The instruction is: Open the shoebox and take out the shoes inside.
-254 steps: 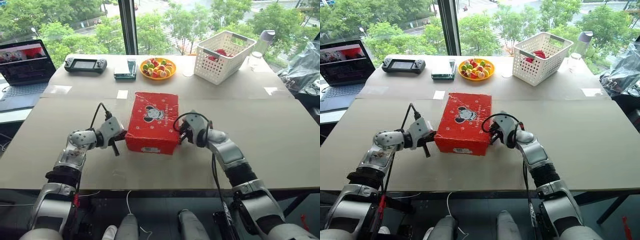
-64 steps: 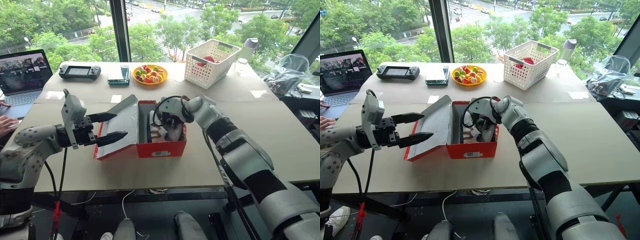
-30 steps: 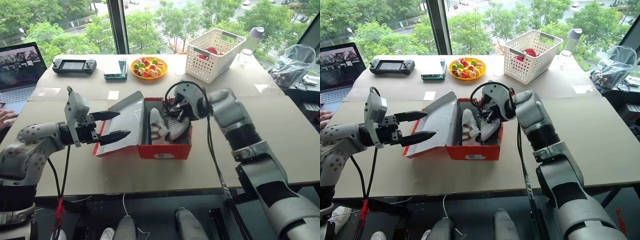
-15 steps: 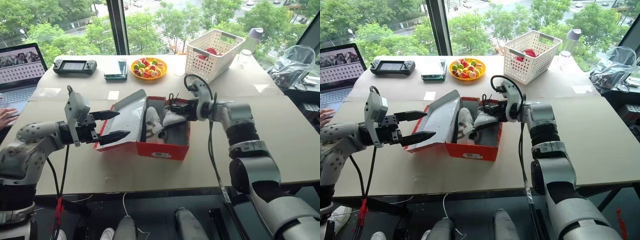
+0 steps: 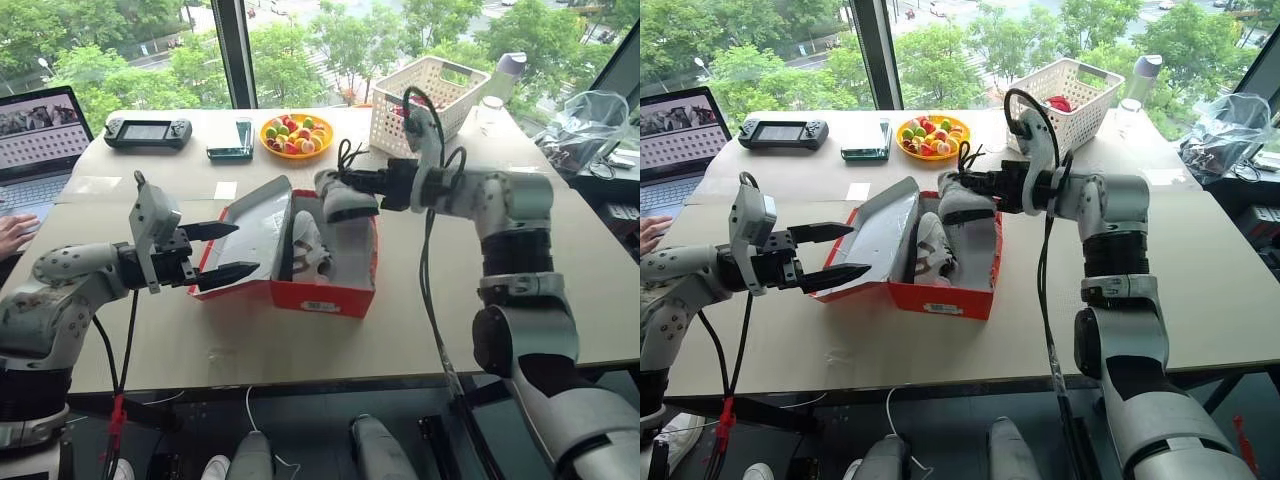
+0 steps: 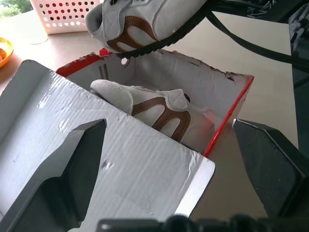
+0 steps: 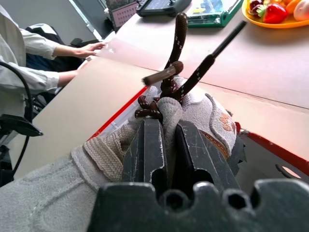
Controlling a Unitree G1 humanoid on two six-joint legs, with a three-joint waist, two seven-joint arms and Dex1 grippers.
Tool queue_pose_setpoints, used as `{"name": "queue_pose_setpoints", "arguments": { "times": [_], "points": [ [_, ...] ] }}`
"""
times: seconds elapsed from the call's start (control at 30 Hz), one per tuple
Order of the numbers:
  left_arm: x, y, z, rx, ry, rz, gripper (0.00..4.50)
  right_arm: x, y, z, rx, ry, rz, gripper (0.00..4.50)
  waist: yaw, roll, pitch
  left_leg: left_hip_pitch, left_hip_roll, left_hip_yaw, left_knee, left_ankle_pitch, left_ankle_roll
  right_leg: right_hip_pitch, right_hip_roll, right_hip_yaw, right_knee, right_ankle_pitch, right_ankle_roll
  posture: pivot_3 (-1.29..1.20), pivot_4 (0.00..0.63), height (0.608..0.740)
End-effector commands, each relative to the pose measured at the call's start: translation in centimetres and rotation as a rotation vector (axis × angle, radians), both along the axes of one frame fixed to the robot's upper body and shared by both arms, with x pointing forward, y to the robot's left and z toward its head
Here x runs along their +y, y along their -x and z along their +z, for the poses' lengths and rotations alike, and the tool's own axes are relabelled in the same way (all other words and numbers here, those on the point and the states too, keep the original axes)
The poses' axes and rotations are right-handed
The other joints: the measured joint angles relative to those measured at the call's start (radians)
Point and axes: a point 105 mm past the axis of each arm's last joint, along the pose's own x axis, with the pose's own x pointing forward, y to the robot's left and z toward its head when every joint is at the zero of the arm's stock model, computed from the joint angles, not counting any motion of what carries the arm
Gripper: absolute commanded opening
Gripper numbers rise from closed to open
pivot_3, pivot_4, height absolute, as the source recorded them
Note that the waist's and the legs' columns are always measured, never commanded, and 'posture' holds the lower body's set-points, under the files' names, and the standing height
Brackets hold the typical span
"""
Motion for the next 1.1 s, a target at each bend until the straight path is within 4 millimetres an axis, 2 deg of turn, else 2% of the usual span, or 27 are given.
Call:
{"name": "queue_pose_setpoints", "arguments": {
  "times": [0.03, 0.17, 0.27, 0.4, 0.6, 0.73, 0.8, 0.87, 0.9, 1.03, 1.1],
  "points": [
    [0.1, 0.0, 1.2, -0.050, -0.001, 0.010, 4.50, -6.1, -0.3, 2.6, -0.239, 0.085, -0.241, 0.02, 0.005, 0.000, 0.000, 0.000, 0.000, 0.000, 0.000, 0.000, 0.000, 0.000, 0.000, 0.000, -0.001, 0.000, 0.001, 0.00, 0.150, 0.704],
    [0.1, 0.0, 1.4, -0.058, 0.007, 0.014, 4.50, -11.3, -1.5, 1.1, -0.322, 0.167, -0.537, 0.02, -0.005, 0.000, 0.000, 0.000, 0.000, 0.001, 0.000, 0.000, 0.000, 0.000, 0.000, 0.001, -0.001, -0.001, 0.002, 0.00, 0.150, 0.704],
    [-0.1, 0.0, 1.5, -0.060, 0.011, 0.013, 4.50, -13.9, -2.0, -1.3, -0.323, 0.198, -0.717, 0.02, -0.014, 0.000, 0.000, 0.001, 0.000, 0.001, -0.001, 0.000, 0.000, 0.000, 0.000, 0.001, 0.000, -0.001, 0.002, 0.00, 0.150, 0.704],
    [-0.1, 0.0, 1.4, -0.054, 0.020, 0.014, 4.50, -15.7, -2.3, -4.8, -0.345, 0.211, -0.906, 0.02, -0.019, 0.000, 0.000, 0.002, 0.000, 0.001, 0.000, 0.001, 0.001, 0.000, 0.000, 0.002, 0.001, 0.000, 0.002, 0.00, 0.150, 0.704],
    [-0.4, -0.1, 1.2, -0.049, 0.026, 0.009, 4.50, -17.9, -1.9, -7.4, -0.367, 0.227, -1.123, 0.02, -0.021, 0.002, 0.001, 0.003, -0.001, 0.001, 0.001, 0.002, 0.002, 0.003, 0.000, 0.003, 0.000, 0.002, 0.003, 0.00, 0.150, 0.704],
    [-0.5, -0.1, 1.3, -0.049, 0.028, 0.004, 4.50, -18.4, -1.6, -9.2, -0.346, 0.265, -1.185, 0.02, -0.026, 0.002, 0.001, 0.006, -0.001, 0.001, 0.001, 0.002, 0.002, 0.008, 0.000, 0.003, -0.002, 0.002, 0.003, 0.00, 0.150, 0.704],
    [-0.5, -0.1, 1.3, -0.050, 0.028, 0.000, 4.50, -17.8, -1.7, -10.8, -0.316, 0.299, -1.167, 0.02, -0.029, 0.002, 0.001, 0.009, -0.001, 0.001, 0.000, 0.001, 0.002, 0.010, 0.000, 0.003, -0.002, 0.002, 0.003, 0.00, 0.150, 0.704],
    [-0.6, -0.2, 1.4, -0.050, 0.029, -0.001, 4.50, -17.1, -1.7, -11.7, -0.300, 0.330, -1.140, 0.92, -0.034, 0.002, 0.001, 0.011, -0.001, 0.001, 0.000, 0.001, 0.002, 0.012, 0.000, 0.003, -0.002, 0.001, 0.004, 0.00, 0.150, 0.704],
    [-0.6, -0.2, 1.4, -0.051, 0.030, -0.002, 4.50, -16.7, -1.8, -12.0, -0.287, 0.315, -1.113, 1.07, -0.035, 0.002, 0.001, 0.012, -0.001, 0.001, 0.000, 0.002, 0.002, 0.012, 0.000, 0.003, -0.002, 0.001, 0.004, 0.00, 0.150, 0.704],
    [-0.7, -0.3, 1.4, -0.050, 0.027, -0.008, 4.50, -15.4, -2.0, -12.9, -0.255, 0.366, -1.009, 2.54, -0.047, 0.002, 0.001, 0.013, -0.001, 0.001, 0.001, 0.002, 0.002, 0.013, 0.000, 0.004, -0.001, 0.002, 0.004, 0.00, 0.150, 0.704],
    [-0.8, -0.4, 1.4, -0.050, 0.028, -0.010, 4.50, -15.0, -1.8, -12.4, -0.265, 0.407, -0.965, 3.17, -0.050, 0.002, 0.001, 0.014, -0.001, 0.001, 0.001, 0.002, 0.002, 0.013, 0.001, 0.004, -0.001, 0.002, 0.004, 0.00, 0.150, 0.704]
  ]
}}
